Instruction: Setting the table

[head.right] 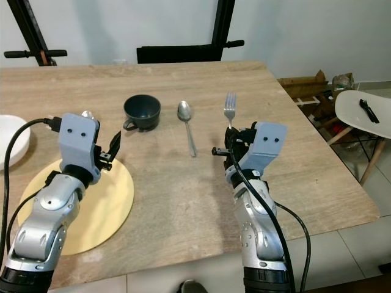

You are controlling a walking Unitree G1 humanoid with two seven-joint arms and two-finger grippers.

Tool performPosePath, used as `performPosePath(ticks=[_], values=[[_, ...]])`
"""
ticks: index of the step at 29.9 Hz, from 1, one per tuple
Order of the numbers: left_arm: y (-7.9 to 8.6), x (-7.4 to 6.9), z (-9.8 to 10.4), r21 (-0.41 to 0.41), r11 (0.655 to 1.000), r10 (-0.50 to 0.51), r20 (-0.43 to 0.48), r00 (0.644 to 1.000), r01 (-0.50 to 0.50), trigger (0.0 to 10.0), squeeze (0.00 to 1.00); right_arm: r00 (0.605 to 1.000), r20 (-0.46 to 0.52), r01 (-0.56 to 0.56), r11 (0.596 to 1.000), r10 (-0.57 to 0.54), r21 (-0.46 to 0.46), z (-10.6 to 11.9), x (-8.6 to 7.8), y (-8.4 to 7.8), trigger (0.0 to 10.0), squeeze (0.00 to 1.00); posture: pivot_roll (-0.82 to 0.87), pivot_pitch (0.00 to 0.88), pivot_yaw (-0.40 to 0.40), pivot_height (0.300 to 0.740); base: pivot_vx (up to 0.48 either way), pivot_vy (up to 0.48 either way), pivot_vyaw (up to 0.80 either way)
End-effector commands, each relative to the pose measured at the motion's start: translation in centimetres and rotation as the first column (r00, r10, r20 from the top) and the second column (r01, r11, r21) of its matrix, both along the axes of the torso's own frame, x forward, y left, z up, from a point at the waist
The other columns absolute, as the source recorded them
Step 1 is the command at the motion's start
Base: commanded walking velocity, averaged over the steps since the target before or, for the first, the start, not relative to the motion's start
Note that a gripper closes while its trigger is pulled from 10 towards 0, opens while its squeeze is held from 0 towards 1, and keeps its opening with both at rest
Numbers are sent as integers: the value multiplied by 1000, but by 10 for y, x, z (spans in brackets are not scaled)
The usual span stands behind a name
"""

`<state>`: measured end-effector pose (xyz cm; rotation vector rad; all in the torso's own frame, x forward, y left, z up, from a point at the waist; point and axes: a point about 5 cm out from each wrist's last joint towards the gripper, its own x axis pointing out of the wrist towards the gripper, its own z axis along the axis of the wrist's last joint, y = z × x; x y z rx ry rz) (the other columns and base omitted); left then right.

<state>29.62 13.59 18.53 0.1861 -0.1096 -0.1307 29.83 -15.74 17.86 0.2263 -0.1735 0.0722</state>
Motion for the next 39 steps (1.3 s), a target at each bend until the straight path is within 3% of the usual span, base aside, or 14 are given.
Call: performPosePath(ticks=[1, 21, 39], values=[[-2, 0, 0, 1, 1000, -7, 7, 1000, 7, 10000, 0, 1000, -10, 14, 1000, -14, 0, -3, -1, -2, 10000, 0, -118, 36, 24, 740, 0, 0, 0], [-3, 1, -1, 1, 1000, -11, 9, 1000, 11, 10000, 0, 1000, -9, 14, 1000, -14, -7, -4, 0, -2, 10000, 0, -119, 26, 27, 740, 0, 0, 0], [-4, 1, -2, 0, 1000, -14, 8, 1000, 14, 10000, 0, 1000, -9, 15, 1000, -15, -11, -5, 0, -3, 10000, 0, -122, 19, 30, 740, -319, 0, 0]])
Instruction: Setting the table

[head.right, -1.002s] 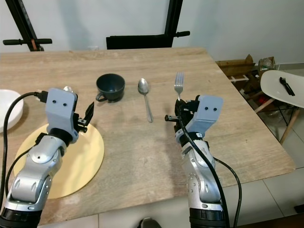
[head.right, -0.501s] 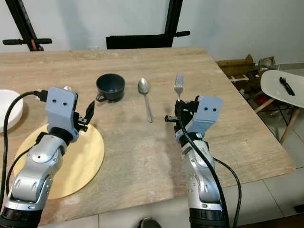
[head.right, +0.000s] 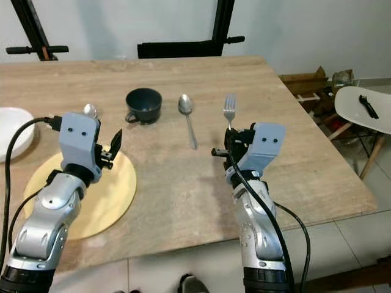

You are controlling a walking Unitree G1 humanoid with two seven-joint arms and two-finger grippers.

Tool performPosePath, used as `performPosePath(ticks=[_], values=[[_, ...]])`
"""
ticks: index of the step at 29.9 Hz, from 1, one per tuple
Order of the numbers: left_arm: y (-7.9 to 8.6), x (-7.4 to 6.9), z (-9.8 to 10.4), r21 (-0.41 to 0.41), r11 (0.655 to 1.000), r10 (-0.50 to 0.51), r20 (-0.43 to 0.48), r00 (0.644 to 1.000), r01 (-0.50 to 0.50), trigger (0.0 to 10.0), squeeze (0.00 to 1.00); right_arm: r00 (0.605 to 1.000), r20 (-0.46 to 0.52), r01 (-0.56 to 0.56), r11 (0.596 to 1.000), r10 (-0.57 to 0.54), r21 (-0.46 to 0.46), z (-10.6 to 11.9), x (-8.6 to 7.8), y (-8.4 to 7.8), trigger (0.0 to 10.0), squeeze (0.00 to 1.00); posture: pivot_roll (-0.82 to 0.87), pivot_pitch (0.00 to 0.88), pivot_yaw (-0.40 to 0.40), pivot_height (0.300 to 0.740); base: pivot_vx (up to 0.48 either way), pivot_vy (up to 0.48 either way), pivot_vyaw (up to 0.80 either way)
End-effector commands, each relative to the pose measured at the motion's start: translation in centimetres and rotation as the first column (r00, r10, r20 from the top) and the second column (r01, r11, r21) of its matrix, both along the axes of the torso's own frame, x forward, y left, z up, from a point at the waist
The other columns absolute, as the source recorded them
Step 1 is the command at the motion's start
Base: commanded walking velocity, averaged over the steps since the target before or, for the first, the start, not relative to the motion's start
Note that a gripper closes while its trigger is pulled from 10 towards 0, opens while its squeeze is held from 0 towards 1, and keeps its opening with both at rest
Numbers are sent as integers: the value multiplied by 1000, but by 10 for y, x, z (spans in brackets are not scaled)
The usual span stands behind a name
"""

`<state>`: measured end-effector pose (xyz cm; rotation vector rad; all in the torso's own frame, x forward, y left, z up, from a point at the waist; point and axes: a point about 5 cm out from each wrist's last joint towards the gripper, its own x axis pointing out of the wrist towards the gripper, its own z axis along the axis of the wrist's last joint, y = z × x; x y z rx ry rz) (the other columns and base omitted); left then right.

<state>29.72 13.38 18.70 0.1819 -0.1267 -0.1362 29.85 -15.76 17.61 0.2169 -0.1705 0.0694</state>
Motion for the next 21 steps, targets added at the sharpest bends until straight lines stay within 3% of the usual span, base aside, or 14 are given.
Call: performPosePath(ticks=[1, 21], values=[[-2, 0, -3, 4, 1000, -7, -8, 1000, 7, 10000, 0, 1000, -6, 12, 1000, -12, -2, -3, 0, -2, 10000, 0, -123, 20, 31, 740, -368, 0, 0], [-3, 0, -4, 1, 1000, -12, -11, 1000, 12, 10000, 0, 1000, -12, 17, 1000, -17, -3, -4, -1, -3, 10000, 0, -127, 28, 32, 740, -368, 0, 0]])
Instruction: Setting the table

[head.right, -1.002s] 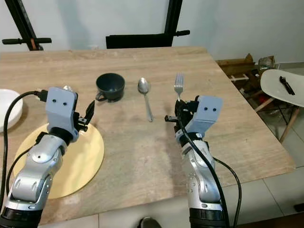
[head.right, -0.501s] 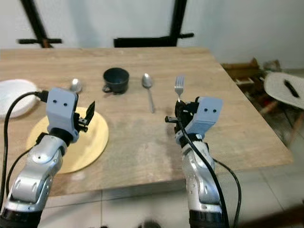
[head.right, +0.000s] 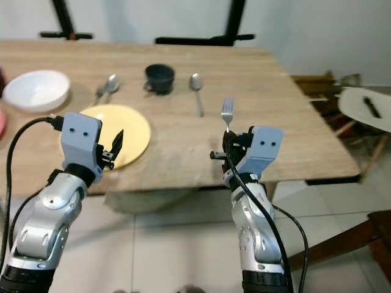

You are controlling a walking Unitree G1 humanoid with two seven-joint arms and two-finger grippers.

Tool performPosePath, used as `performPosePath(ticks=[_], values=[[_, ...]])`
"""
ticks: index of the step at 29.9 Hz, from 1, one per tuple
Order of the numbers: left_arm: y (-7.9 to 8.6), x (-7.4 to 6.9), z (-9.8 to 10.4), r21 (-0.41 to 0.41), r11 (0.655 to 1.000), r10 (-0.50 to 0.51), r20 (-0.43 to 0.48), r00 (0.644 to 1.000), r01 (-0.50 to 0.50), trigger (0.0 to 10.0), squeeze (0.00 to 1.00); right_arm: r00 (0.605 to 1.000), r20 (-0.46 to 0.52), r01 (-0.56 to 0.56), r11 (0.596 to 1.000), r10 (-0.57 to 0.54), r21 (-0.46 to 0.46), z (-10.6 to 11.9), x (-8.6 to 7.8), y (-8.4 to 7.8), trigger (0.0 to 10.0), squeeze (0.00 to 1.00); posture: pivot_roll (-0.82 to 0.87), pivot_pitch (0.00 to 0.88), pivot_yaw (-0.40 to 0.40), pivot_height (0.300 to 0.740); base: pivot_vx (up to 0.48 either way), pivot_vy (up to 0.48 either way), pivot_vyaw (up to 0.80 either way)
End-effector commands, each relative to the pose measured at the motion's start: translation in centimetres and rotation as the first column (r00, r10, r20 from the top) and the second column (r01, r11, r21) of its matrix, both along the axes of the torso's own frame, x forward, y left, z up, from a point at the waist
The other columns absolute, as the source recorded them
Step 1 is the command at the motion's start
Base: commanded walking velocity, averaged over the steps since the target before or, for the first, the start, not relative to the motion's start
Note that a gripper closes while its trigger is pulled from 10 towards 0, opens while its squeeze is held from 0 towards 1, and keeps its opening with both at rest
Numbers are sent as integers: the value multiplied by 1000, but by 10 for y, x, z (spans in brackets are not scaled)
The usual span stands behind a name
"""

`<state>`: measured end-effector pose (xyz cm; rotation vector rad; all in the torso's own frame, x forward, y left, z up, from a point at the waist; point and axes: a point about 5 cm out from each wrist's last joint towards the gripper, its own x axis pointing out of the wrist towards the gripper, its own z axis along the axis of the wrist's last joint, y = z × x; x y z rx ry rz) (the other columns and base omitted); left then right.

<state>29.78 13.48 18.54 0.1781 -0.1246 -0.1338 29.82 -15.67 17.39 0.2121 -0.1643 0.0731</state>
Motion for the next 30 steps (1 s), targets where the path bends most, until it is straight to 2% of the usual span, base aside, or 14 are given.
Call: performPosePath(ticks=[1, 30], values=[[-5, -1, -2, 5, 1000, -15, -9, 1000, 15, 10000, 0, 1000, -6, 21, 1000, -21, 2, -2, -1, -4, 10000, 0, -127, 28, 32, 740, -368, 0, 0], [-8, 0, -3, 2, 1000, -28, -11, 1000, 28, 10000, 0, 1000, -10, 25, 1000, -25, 1, -3, -2, -4, 10000, 0, -133, 32, 34, 740, -369, 0, 0]])
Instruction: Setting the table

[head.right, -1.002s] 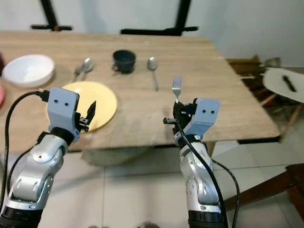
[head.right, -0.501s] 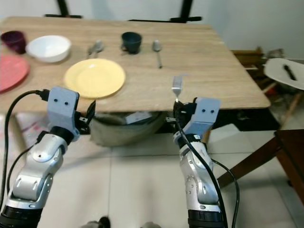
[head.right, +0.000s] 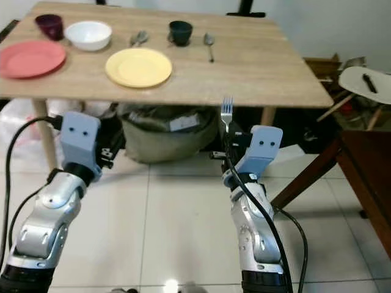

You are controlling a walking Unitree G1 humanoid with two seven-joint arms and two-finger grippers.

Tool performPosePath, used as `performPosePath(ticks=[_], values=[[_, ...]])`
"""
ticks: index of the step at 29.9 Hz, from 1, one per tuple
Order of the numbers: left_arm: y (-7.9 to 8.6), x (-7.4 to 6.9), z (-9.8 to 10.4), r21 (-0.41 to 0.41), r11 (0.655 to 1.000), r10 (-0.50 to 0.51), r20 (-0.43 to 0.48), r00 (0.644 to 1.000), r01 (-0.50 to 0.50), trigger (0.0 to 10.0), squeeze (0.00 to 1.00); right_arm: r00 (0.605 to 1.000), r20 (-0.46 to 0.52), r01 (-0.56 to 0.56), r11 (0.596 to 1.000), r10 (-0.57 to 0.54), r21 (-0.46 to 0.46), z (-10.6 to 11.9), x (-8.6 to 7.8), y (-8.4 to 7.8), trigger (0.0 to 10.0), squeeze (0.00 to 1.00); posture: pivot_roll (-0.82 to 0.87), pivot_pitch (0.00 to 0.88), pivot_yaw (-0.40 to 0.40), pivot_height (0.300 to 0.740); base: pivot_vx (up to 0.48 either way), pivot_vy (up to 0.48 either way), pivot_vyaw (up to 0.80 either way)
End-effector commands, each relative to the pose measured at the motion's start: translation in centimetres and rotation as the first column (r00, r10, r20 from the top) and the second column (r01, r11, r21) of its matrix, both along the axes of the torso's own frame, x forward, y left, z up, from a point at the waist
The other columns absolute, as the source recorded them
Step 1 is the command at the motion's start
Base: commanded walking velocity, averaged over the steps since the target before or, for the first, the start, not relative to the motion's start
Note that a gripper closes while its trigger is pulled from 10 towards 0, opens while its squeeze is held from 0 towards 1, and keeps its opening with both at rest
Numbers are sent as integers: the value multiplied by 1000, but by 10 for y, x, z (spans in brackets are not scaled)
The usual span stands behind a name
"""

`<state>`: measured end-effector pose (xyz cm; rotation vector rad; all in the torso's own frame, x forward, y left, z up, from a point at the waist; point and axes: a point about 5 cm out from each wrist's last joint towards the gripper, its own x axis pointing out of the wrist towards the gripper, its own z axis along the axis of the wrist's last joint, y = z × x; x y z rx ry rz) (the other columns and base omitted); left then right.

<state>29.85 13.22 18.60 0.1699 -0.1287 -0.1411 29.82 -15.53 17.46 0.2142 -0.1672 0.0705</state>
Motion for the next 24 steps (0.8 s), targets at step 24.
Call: performPosePath(ticks=[24], values=[[-7, -1, -4, 9, 1000, -26, -17, 1000, 26, 10000, 0, 1000, -14, 24, 1000, -24, -4, -4, -3, -6, 10000, 0, -139, 34, 35, 740, -351, 0, 0]])
